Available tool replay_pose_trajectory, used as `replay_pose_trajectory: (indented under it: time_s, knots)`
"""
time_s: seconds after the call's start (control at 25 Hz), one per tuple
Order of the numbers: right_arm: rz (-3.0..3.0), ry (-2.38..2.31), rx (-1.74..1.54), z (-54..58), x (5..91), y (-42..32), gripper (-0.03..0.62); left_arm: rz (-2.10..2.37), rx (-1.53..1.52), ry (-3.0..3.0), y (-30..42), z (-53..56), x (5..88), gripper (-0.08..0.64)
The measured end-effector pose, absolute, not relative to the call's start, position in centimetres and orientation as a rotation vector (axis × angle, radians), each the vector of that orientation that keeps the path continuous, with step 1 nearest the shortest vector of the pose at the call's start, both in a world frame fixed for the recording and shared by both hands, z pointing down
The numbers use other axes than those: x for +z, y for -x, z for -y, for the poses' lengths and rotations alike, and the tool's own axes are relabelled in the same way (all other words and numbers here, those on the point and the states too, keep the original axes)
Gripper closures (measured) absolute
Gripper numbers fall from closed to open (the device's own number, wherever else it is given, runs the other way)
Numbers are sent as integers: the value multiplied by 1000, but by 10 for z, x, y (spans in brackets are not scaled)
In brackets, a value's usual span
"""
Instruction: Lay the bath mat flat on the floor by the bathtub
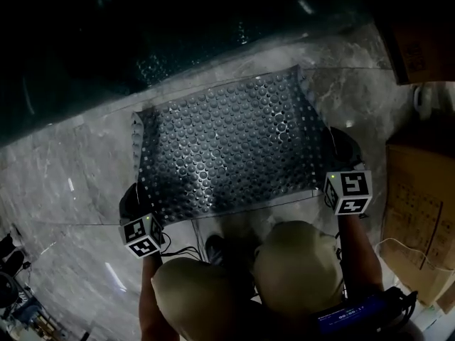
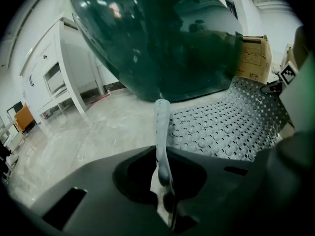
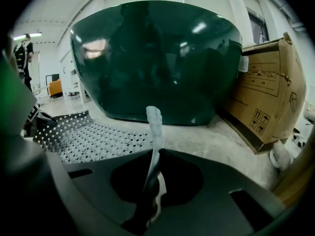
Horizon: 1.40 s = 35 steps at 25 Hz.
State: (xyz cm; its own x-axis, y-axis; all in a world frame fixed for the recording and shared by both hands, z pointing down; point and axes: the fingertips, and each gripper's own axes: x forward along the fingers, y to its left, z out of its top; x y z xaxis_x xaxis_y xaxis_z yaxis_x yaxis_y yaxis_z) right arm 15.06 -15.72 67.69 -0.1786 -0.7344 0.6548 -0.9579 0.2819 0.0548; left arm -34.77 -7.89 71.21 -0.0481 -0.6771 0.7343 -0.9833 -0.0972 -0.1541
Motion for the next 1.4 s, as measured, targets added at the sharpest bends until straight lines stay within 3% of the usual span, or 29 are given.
replay_pose_trajectory:
  time_s: [1.0,1.24,1.4]
  knots:
    - [1888,-1511,568,163,721,-180,561,1815,830,-1811,368,87,724,523]
    - [1883,-1557,549,164,709,-182,491,1871,751,-1816,373,95,702,520]
    - [1872,-1570,419,167,697,-183,526,1898,706,-1828,369,97,688,520]
